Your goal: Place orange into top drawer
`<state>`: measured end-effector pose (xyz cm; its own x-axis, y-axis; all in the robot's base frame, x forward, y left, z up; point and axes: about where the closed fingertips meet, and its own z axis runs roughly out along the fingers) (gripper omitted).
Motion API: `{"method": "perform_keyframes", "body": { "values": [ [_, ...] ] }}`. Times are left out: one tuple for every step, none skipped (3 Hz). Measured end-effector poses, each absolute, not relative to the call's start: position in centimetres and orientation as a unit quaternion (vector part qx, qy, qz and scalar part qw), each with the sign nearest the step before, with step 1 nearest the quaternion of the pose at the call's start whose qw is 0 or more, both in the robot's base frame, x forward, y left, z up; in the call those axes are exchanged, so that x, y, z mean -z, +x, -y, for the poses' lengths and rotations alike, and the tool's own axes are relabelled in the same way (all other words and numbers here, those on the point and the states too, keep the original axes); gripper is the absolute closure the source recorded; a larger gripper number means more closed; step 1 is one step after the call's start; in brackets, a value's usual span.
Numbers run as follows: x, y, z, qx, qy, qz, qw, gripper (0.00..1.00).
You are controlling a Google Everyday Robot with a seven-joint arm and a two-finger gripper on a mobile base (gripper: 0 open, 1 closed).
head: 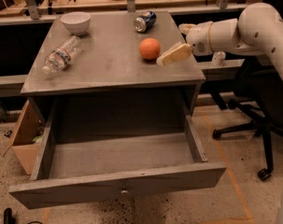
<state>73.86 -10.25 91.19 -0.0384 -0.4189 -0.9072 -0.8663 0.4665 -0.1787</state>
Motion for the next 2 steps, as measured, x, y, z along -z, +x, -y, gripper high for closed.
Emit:
{"method": "perform_keyframes", "body": {
  "values": [
    [-90.4, 75.8, 7.7, -0.227, -0.473, -0.677, 0.516, 0.00],
    [-89.2, 77.7, 5.5, -0.236, -0.473, -0.674, 0.516, 0.00]
  ]
}}
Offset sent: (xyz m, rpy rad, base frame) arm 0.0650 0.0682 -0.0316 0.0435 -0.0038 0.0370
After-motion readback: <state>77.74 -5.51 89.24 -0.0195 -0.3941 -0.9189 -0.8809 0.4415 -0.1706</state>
